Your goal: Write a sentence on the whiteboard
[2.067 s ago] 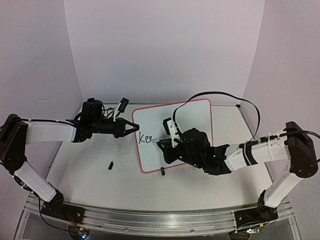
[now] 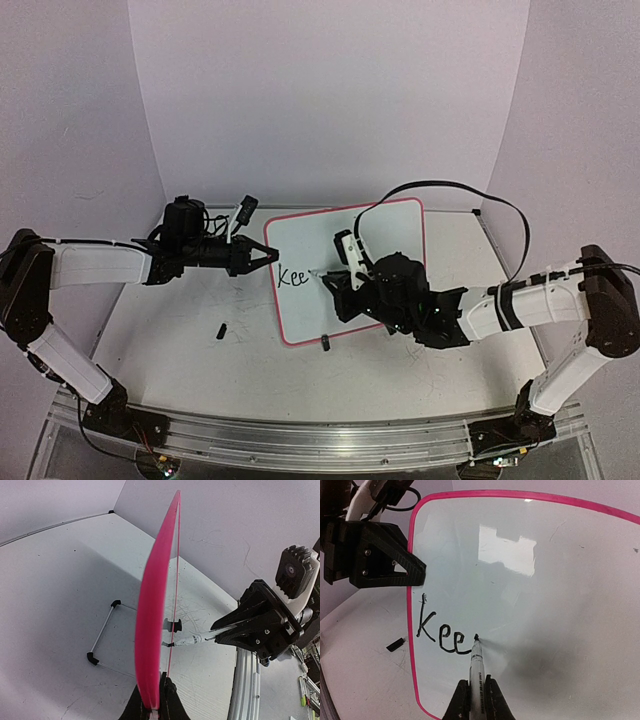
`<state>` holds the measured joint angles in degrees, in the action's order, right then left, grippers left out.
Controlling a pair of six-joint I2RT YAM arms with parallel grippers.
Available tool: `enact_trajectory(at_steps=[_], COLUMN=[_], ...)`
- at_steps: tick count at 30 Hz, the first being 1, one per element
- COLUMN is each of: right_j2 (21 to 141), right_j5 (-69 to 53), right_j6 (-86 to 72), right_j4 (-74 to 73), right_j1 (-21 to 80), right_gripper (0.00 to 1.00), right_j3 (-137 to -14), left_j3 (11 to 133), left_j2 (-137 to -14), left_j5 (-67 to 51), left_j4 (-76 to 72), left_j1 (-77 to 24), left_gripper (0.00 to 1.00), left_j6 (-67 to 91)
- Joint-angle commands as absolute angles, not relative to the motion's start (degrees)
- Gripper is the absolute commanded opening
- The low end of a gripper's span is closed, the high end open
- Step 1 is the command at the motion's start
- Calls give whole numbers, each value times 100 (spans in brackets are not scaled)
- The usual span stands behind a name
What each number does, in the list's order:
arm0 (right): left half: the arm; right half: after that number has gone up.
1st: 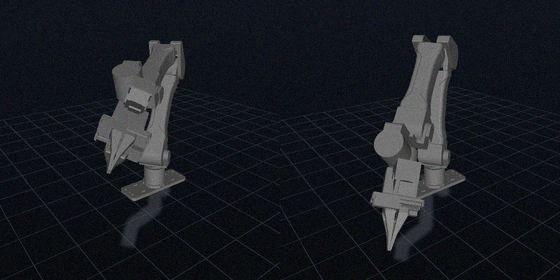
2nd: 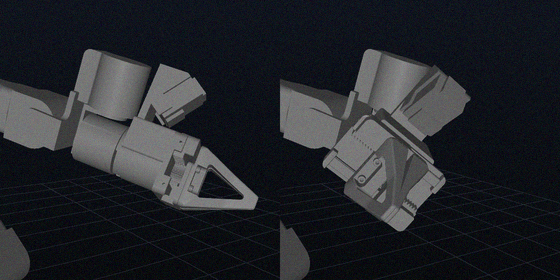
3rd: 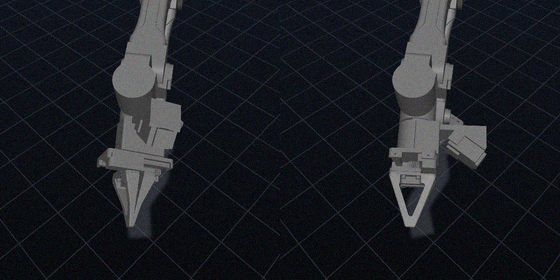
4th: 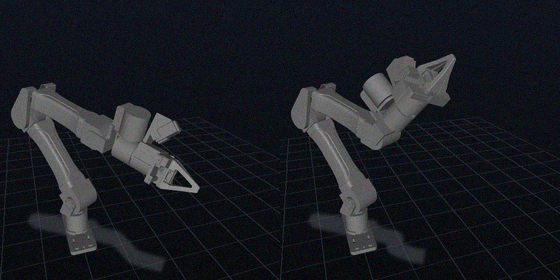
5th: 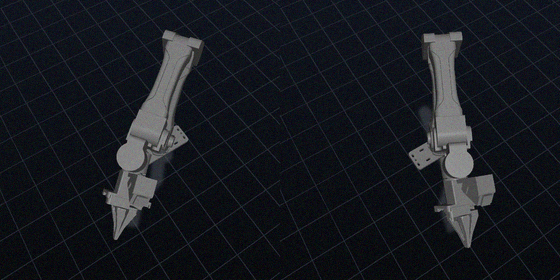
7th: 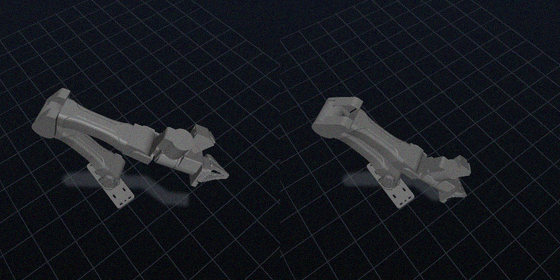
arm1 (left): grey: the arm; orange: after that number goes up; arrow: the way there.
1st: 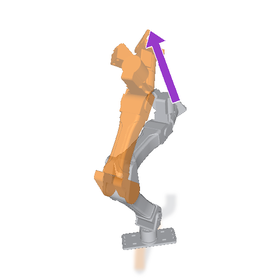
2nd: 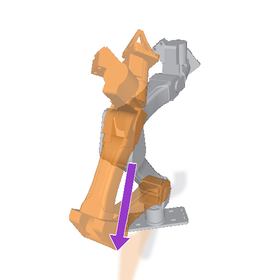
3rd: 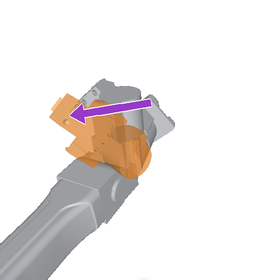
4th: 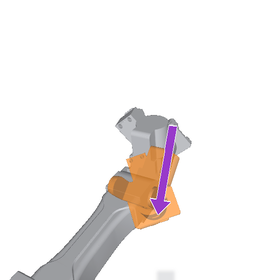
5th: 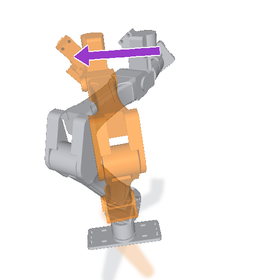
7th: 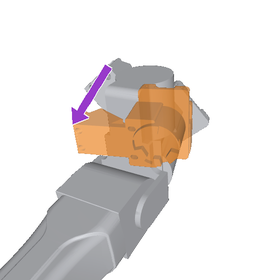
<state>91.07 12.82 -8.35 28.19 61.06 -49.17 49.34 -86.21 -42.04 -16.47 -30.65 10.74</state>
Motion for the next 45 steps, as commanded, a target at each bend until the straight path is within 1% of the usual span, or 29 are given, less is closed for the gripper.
enact_trajectory(at_steps=[1,39,45], right_j2=[9168,9325,9138], right_j5=[1472,1134,1001], right_j6=[-912,-1318,-1215], right_j4=[2721,2252,2392], right_j1=[6083,6196,6197], right_gripper=[0,0,0], right_j3=[-5076,-4746,-4804], left_j3=[4991,4996,4997], left_j2=[-8411,-8393,-8414], left_j5=[-3878,-3876,-3876], left_j4=[-1784,-1759,-1759], left_j1=[-3023,-3027,-3025], left_gripper=[0,0,0], left_j6=[739,744,741])
